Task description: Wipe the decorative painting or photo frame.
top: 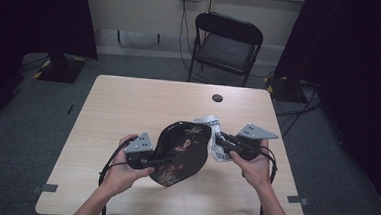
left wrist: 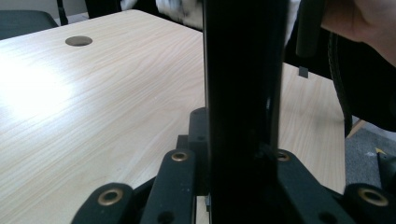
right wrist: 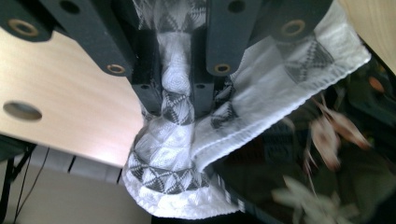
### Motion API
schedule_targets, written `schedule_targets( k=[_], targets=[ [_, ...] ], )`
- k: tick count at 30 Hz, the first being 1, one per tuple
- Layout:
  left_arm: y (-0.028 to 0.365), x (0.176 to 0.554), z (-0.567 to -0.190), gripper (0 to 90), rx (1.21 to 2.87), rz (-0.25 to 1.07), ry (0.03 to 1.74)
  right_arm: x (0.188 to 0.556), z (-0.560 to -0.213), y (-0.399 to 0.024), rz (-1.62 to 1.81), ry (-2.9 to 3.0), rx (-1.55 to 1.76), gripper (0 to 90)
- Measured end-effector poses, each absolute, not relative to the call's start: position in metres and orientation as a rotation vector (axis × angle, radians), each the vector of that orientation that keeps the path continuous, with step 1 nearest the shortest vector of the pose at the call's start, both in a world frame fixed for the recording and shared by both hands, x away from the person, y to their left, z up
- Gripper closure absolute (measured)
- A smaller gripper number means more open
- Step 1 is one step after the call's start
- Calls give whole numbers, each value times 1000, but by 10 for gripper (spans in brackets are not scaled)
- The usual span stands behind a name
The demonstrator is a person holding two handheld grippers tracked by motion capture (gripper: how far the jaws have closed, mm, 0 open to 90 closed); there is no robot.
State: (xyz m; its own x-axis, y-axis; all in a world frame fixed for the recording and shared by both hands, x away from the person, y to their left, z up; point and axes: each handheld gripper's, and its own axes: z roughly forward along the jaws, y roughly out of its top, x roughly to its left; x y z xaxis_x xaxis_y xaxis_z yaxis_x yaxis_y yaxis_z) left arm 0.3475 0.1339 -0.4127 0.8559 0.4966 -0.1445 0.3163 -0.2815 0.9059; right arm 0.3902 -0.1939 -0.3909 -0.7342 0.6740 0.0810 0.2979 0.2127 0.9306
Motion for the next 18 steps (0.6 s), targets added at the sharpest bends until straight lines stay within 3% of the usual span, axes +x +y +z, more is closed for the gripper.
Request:
schedule_targets(
  k=[12,18],
  targets=[
    [135,349,-413,802,1886,198,598,396,-418,-186,1437,2328,944,787],
    [135,348,-413,801,1894,209,595,396,-408,-190,1515,2246,940,787]
  ],
)
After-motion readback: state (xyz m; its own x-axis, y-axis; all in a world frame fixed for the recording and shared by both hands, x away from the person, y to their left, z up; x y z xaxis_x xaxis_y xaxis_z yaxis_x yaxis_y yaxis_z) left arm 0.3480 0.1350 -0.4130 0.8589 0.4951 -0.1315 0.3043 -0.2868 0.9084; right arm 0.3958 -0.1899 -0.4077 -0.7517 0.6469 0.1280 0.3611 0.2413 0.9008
